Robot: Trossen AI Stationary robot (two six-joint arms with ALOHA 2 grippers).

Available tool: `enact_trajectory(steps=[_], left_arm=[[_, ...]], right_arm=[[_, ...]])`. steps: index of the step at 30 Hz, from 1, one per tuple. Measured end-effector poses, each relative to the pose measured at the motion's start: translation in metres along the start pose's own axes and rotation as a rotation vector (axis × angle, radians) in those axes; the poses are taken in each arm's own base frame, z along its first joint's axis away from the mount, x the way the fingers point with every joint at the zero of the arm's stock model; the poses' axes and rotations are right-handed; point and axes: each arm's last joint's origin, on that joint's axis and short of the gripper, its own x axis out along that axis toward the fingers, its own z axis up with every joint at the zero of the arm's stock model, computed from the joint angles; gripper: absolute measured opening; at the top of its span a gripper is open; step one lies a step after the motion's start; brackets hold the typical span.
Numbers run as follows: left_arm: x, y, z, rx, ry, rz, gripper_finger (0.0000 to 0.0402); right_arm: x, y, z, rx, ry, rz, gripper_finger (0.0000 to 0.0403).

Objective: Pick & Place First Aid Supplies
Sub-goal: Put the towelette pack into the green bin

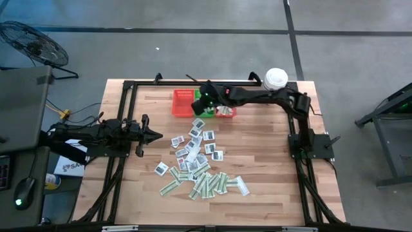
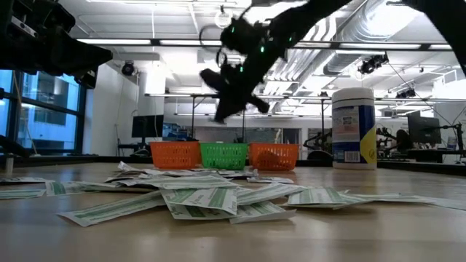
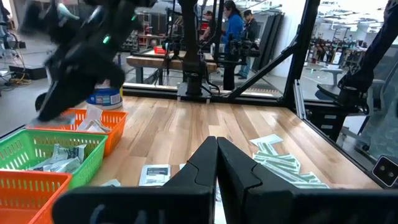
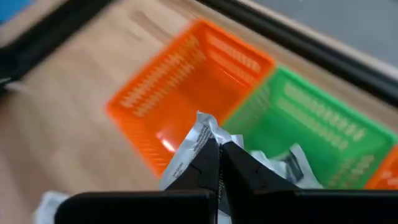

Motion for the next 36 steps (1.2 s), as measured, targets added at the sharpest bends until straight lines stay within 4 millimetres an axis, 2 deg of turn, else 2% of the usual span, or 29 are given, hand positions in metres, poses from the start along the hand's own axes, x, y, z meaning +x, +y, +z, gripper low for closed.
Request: enact_trajectory(steps=[4, 8, 15, 36], left_arm=[[0.0, 0.0, 0.0, 0.0, 0.0, 0.0, 0.0001], [0.0, 0.0, 0.0, 0.0, 0.0, 0.0, 0.0001], [0.0, 0.0, 0.0, 0.0, 0.0, 0.0, 0.0001], [0.0, 0.0, 0.0, 0.0, 0.0, 0.0, 0.0001]], right_arm=[[0.016, -0.015, -0.005, 0.072, 0.053, -0.044, 0.0], [0.024, -0.021, -0.009, 0.094, 0.065, -0.079, 0.0], [0.024, -0.025, -0.01, 0.11, 0.075, -0.115, 0.0016], [0.024, -0.024, -0.01, 0.118, 0.099, -0.078, 0.0076]])
